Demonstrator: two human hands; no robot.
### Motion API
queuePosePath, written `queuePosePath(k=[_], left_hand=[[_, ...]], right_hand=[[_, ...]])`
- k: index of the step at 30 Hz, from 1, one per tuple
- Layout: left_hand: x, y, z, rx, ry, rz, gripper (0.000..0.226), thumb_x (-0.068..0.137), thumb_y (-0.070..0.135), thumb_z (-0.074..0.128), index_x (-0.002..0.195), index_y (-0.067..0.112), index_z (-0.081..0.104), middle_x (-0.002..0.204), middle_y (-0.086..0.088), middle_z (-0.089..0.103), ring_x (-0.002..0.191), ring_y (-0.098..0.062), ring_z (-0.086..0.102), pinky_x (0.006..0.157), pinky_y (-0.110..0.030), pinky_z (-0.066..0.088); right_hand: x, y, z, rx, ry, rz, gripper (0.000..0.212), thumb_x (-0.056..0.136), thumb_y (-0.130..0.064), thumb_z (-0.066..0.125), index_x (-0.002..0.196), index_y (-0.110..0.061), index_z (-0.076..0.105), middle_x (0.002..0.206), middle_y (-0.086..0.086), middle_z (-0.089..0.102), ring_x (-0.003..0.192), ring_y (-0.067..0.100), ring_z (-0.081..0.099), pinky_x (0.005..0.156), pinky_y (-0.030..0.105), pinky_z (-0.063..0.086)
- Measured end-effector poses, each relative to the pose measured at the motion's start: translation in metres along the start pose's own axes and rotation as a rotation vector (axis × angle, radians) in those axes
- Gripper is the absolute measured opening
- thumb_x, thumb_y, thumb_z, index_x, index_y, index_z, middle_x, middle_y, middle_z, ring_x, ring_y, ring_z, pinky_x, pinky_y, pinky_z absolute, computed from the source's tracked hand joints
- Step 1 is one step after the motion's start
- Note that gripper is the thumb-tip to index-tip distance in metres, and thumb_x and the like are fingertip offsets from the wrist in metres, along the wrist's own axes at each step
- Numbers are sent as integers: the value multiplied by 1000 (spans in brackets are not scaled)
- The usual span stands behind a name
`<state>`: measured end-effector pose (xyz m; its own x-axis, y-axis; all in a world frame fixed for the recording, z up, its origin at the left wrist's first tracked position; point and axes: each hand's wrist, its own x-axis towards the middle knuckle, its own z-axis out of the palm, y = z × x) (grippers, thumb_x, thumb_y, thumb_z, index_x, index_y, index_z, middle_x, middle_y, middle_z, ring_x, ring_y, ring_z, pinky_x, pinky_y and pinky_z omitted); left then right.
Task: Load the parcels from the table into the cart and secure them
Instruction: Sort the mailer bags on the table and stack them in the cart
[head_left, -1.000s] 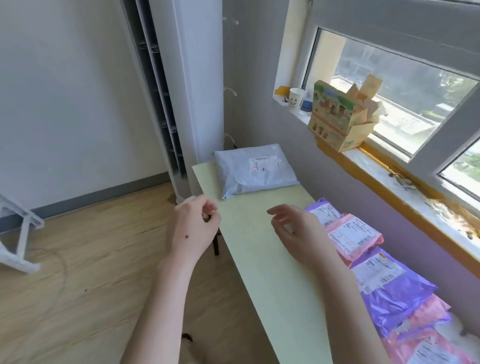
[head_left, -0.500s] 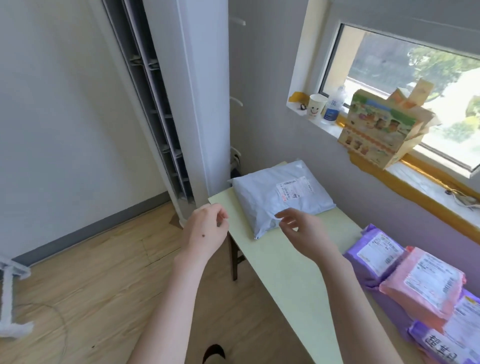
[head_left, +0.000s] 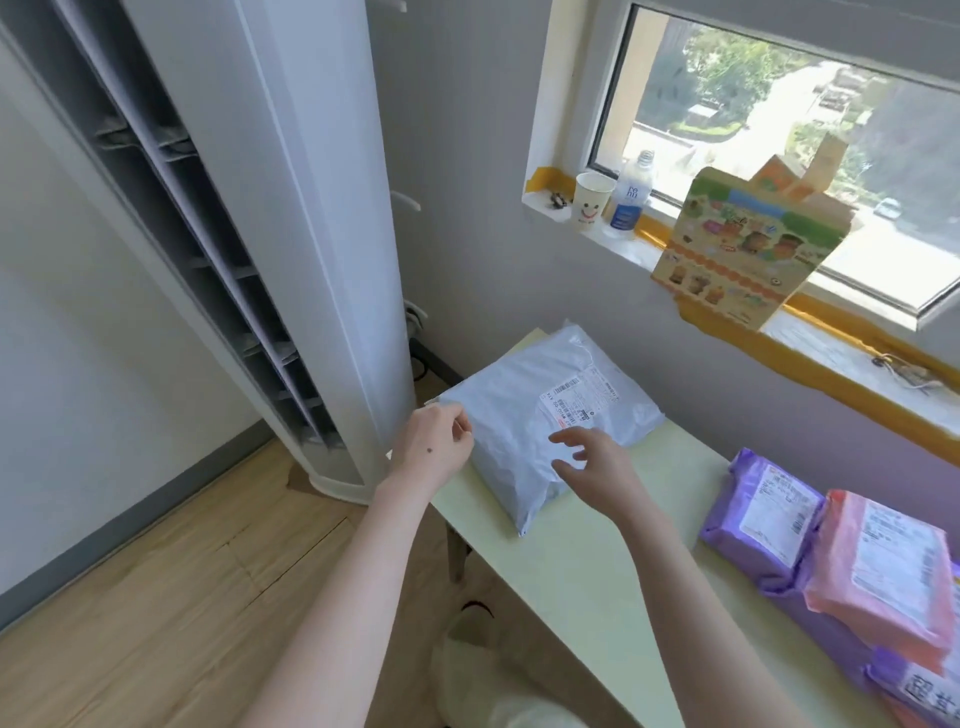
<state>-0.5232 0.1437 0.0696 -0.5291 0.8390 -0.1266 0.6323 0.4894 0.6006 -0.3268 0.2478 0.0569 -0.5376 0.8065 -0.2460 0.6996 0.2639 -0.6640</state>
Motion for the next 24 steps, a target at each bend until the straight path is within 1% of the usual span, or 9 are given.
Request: queuePosePath(k=[4,8,11,15,16,18,20,21,24], left_hand=[[47,-3,8,41,-112,8,14,89,14,51,87,20,64,87,6,60,83,-15,59,74,-34,55],[85,-6,20,94,-201,-1,14,90,13,51,86,18,63,88,3,62,84,-16,60,74,-35,55],[109,-5,32,149,-259,28,13,90,13,52,88,14,65,100,-3,63,92,-20,60,78,-37,55],[135,-6,44,165,-337,61,12,92,14,53,98,15,63,122,-6,54,110,-24,54,88,-37,49],[141,-7,48,156,-354,68,13,93,15,53,102,15,62,126,-7,52,110,-24,54,88,-36,48],[154,-10,54,165,-396,87,19,94,15,52,111,16,59,127,-8,51,97,-22,54,80,-34,48],[165,-14,63,189,-443,92,26,96,13,48,121,16,53,126,-9,50,84,-20,51,71,-31,44],[171,-16,67,196,-462,93,30,96,12,46,125,16,51,127,-9,50,85,-20,51,71,-31,44],[186,-19,77,205,-503,104,42,94,9,44,135,18,42,135,-10,45,103,-27,53,85,-39,48]], right_hand=[[31,16,18,35,59,170,61,80,-23,72,135,-23,47,137,9,32,109,24,51,98,36,45],[50,32,27,151,95,334,68,80,-21,73,140,-19,41,139,13,25,88,20,50,93,30,46],[58,43,32,233,105,433,69,81,-19,73,141,-16,39,141,15,21,85,20,49,87,26,43],[64,53,38,337,130,523,75,80,-20,75,144,-19,34,144,16,19,106,23,48,93,27,41],[65,55,40,373,146,542,78,80,-20,75,145,-19,33,145,17,20,116,25,46,95,29,41],[66,57,44,469,184,592,83,78,-19,78,146,-21,31,145,16,22,129,27,40,100,33,40],[66,60,50,564,241,651,88,77,-17,79,149,-21,29,146,14,27,131,28,40,103,37,39],[66,62,54,599,275,674,89,77,-15,79,149,-20,28,146,14,29,132,28,39,104,38,39],[65,67,64,726,383,739,81,81,-4,71,148,-16,29,138,14,41,125,27,46,95,37,45]])
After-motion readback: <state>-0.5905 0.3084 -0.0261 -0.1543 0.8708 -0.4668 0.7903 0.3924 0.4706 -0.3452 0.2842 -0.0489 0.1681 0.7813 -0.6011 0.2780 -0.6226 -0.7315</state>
